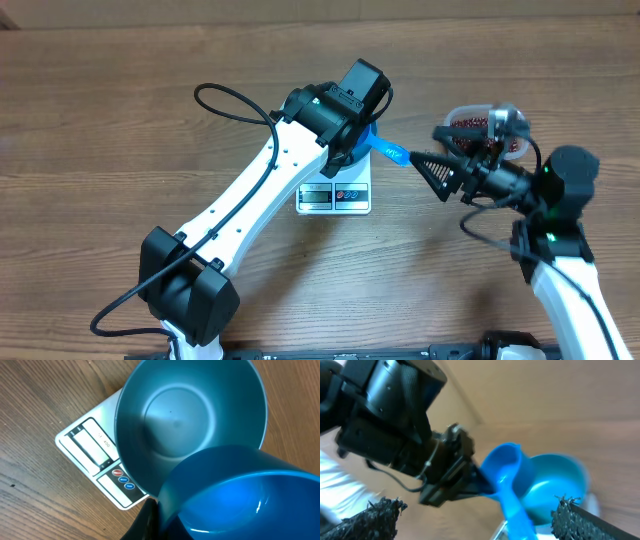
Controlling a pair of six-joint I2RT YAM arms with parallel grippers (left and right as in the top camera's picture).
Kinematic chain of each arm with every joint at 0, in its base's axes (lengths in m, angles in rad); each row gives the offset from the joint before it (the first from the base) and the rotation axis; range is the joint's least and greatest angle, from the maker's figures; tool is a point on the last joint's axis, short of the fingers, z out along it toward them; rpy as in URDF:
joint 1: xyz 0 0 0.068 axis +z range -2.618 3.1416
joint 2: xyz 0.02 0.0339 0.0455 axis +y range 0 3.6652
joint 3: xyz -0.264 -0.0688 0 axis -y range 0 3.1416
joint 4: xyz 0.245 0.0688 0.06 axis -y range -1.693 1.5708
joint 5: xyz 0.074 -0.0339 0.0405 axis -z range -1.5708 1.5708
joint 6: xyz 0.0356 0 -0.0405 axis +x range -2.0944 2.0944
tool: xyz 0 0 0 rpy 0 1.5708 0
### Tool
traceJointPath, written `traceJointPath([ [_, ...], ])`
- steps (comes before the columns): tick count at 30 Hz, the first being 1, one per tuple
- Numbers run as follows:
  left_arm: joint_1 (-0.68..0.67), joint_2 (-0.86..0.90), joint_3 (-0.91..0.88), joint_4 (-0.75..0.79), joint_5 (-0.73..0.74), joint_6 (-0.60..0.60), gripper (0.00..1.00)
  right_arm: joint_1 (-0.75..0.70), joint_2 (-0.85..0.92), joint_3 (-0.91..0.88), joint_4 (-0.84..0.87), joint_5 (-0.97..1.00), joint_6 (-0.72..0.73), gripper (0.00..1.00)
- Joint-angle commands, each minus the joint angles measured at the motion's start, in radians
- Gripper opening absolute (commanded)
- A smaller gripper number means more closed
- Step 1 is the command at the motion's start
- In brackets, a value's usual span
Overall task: Scoop item into bowl and weigh 150g on scale
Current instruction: 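Bring right gripper to the scoop and grasp its cup beside left gripper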
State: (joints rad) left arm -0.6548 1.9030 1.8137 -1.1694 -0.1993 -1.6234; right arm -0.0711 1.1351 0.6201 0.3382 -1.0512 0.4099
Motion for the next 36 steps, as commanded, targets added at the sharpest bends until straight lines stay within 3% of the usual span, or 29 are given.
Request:
traceJointPath([
  [1,-0.003,0.001,0.013,0.005,-0.021,-0.011,0.04,-0.002,0.103,0.019,0.142,-0.137,0.45,1.0],
  [3,-0.003,0.001,0.013,0.012,-0.021,-0.047,0.04,-0.002,0.139,0.019,0.193,-0.137,0.558,1.0],
  [12,-0.003,0.001,0.013,0.053,0.001,-0.128,0.04,-0.002,0.169,0.019,0.236,-0.018,0.667,1.0],
  [16,0.0,0.001,0.013,0.056,0.097,-0.166,0.04,-0.002,0.169,0.019,0.229,0.035,0.667,1.0],
  [26,0.03,0.0,0.014,0.056,0.126,-0.156,0.04,-0.002,0.169,0.019,0.098,0.208,0.625,1.0],
  [36,0.008,0.0,0.014,0.092,0.141,-0.157,0.04,-0.001,0.169,0.019,0.071,0.198,0.61,1.0],
])
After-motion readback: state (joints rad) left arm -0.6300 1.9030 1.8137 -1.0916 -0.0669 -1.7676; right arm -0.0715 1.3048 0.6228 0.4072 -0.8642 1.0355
